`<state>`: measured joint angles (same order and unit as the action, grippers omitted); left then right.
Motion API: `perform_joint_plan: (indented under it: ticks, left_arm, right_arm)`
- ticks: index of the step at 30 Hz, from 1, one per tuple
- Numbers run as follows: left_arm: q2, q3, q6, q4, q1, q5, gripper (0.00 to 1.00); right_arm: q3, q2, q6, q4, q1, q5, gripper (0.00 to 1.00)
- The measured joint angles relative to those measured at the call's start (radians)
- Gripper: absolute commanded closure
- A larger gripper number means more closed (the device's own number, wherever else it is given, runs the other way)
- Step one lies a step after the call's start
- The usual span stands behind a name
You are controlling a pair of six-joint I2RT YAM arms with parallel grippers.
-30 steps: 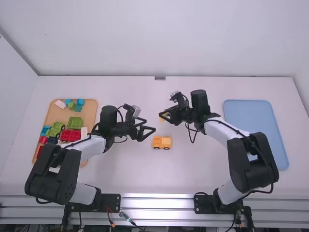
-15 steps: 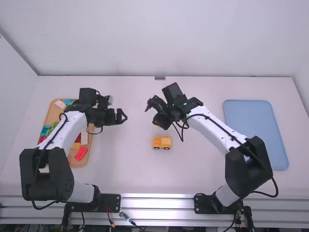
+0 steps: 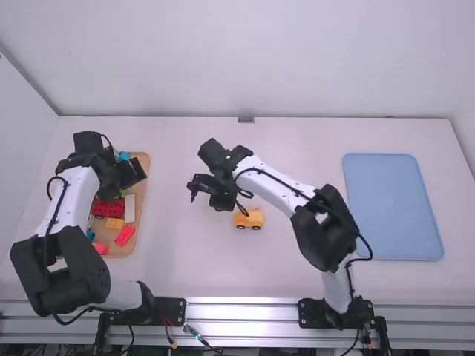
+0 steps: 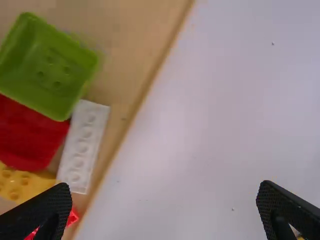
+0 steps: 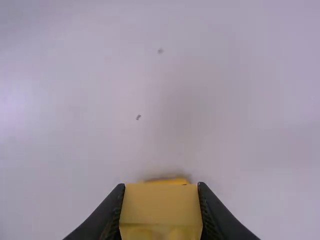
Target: Assemble lego blocks to make yellow taxi
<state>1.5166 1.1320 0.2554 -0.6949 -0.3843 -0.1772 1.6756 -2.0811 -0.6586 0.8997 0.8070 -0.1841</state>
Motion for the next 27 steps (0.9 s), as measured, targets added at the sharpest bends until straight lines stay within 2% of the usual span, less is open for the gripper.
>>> perform_joint_plan:
  ticks: [4, 11, 27]
  left_arm:
    - [0.000, 0.000, 0.016, 0.000, -0.044, 0.006, 0.01]
    - [0.000, 0.000, 0.034, -0.005, -0.064, 0.033, 0.01]
    - [0.000, -0.019, 0.063, 0.001, -0.064, 0.122, 0.01]
  right_arm:
    - [0.084, -0.101, -0.027, 0.039, 0.060, 0.053, 1.00]
    - [0.130, -0.209, -0.041, 0.045, 0.123, 0.114, 1.00]
    - [0.124, -0.249, -0.025, 0.006, 0.077, 0.117, 1.00]
